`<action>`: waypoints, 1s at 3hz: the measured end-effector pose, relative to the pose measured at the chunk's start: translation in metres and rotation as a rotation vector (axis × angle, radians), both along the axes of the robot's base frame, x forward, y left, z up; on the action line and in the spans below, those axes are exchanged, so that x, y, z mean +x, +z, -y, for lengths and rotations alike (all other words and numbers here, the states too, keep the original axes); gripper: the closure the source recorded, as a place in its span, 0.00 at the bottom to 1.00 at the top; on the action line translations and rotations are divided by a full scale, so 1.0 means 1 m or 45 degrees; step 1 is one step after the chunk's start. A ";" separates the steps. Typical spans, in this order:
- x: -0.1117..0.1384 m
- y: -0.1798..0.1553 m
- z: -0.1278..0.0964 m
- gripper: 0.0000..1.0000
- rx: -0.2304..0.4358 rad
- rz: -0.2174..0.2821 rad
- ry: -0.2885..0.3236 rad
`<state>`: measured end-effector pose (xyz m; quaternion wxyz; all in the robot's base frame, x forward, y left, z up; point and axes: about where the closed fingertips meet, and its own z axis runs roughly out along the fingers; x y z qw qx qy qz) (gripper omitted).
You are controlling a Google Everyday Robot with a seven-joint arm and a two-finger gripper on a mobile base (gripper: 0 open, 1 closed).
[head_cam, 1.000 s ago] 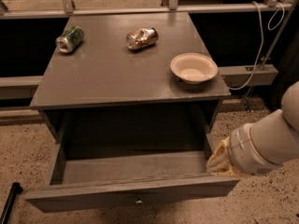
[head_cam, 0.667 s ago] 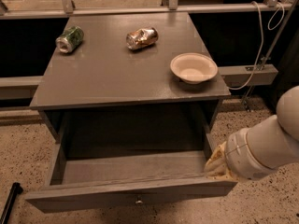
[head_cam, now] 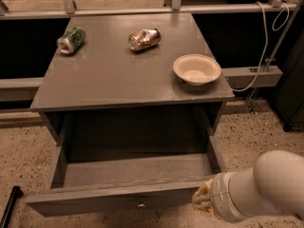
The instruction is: Close top drawer
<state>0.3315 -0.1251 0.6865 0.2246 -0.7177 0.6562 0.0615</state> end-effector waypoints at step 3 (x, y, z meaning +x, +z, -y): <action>0.013 -0.106 -0.036 1.00 0.304 -0.025 -0.425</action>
Offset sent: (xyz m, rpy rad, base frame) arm 0.0189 0.0564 -0.1247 0.2116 -0.0294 -0.3200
